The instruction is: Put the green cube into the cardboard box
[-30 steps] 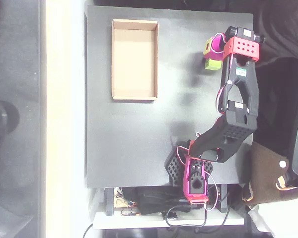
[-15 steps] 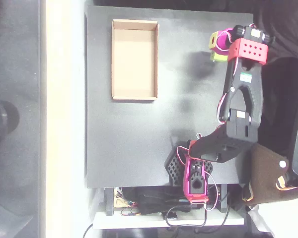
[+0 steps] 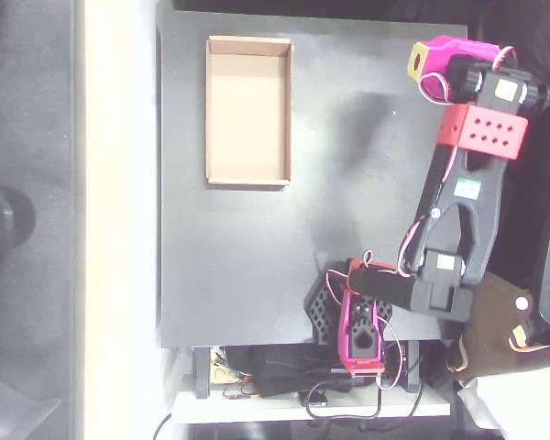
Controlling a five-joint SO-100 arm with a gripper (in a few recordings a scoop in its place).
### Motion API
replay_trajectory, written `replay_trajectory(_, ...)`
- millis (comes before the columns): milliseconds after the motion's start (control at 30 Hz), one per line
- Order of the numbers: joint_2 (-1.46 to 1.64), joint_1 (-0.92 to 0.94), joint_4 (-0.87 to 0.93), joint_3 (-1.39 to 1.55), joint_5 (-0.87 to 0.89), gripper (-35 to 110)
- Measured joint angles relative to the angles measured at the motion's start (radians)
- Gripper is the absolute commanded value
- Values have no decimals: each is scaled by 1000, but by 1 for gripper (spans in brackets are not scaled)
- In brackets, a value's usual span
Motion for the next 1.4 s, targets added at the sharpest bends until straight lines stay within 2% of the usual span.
replay_trajectory(300,183,-5,2,0,0,2)
replay_trajectory(533,238,-95,2,0,0,2)
replay_trajectory(1133,242,-483,2,0,0,2)
replay_trajectory(1400,163,-601,2,0,0,2)
